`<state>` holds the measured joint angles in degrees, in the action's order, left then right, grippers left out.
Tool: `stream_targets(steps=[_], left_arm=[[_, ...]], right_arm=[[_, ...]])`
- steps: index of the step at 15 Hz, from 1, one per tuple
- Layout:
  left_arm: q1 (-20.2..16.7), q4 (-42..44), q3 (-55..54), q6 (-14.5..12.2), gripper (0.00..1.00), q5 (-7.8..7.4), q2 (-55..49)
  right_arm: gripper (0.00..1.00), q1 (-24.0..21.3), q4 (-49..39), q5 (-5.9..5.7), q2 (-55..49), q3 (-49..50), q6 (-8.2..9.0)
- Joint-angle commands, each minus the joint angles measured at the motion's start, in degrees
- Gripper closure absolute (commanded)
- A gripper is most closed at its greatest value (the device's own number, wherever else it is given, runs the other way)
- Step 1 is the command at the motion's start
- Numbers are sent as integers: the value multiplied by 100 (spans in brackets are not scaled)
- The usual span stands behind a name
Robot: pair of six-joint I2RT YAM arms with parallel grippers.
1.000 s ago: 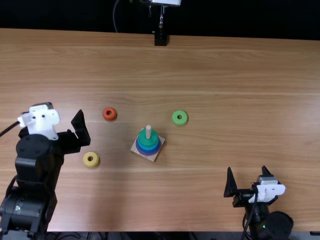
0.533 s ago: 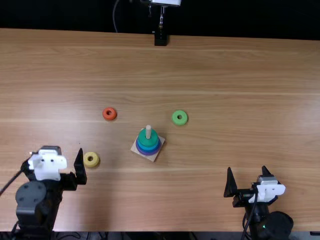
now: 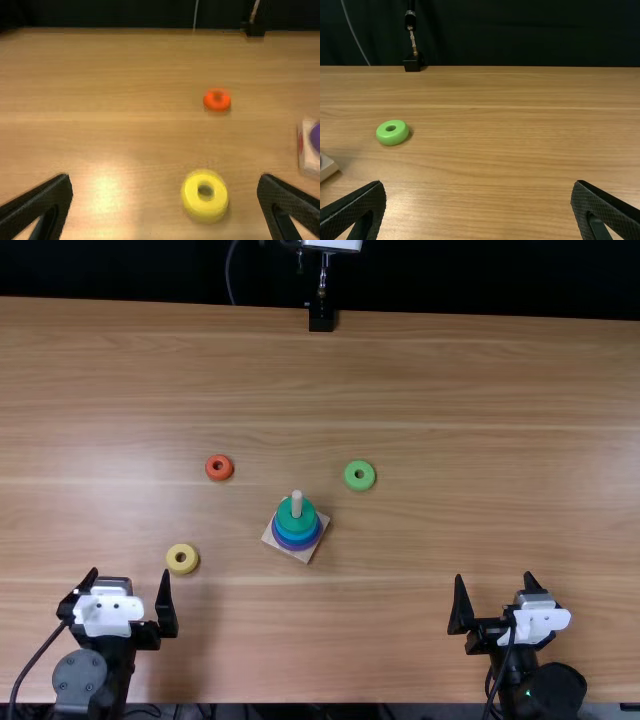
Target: Build the Hanoi tower: stack the rings onto the peg from bottom to top in this color order: purple, dark blue, light blue, dark green, light green, yellow, orange.
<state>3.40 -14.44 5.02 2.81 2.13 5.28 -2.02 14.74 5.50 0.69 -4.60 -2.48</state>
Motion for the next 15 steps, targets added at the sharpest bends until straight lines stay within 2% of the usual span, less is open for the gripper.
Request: stream_targets(steps=[1,3,7,11,15], left_arm=[[100,-43,-352,-80,0,19,-334],[161,-96,-502,-80,0,19,-528],[38,-191,-502,-91,0,19,-528],[38,-1140,-502,-80,0,-13,-528],[38,-1214,-502,-91,0,-34,-528]], right_arm=[[0,-70,357,20,-69,372,5],[0,-70,357,20,-69,372,5],[0,-61,357,20,-69,372,5],[0,-61,357,20,-69,372,5],[0,-70,357,20,-69,372,5]])
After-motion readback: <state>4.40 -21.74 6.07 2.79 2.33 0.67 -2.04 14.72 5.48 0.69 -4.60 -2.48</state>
